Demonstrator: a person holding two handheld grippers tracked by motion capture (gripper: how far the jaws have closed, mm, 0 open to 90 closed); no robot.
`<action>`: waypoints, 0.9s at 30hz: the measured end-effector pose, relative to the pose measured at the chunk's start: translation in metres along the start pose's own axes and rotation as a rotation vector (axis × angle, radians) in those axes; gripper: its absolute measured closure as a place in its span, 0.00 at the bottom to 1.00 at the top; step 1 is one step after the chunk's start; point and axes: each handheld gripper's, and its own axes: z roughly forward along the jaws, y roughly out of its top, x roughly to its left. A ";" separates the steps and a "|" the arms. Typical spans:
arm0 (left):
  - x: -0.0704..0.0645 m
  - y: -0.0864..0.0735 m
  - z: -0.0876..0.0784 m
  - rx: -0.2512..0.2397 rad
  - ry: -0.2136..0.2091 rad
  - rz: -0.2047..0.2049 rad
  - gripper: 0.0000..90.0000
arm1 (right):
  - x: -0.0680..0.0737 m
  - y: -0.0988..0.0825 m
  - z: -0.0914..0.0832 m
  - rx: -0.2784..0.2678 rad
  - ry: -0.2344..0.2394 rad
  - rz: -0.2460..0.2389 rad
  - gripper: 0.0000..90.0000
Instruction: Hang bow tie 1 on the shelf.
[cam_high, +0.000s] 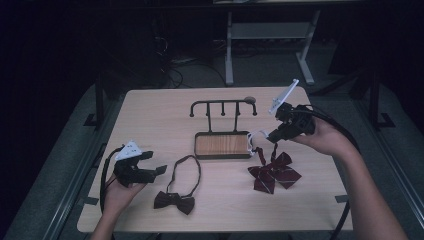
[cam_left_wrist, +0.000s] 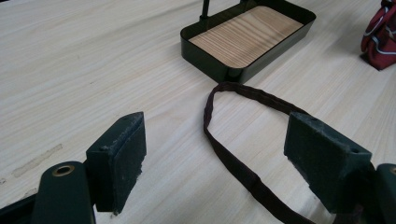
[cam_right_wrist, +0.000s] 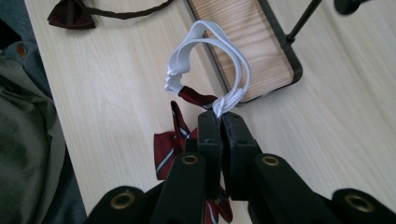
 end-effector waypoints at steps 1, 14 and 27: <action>0.000 0.000 0.000 0.002 0.000 0.002 0.23 | 0.000 0.002 -0.001 0.002 -0.001 -0.001 0.96; -0.001 0.000 0.000 0.006 -0.001 0.005 0.23 | -0.008 0.020 -0.012 -0.003 -0.031 0.008 0.96; -0.002 0.000 0.000 0.011 -0.003 0.006 0.23 | -0.018 0.032 -0.021 -0.002 -0.056 0.020 0.96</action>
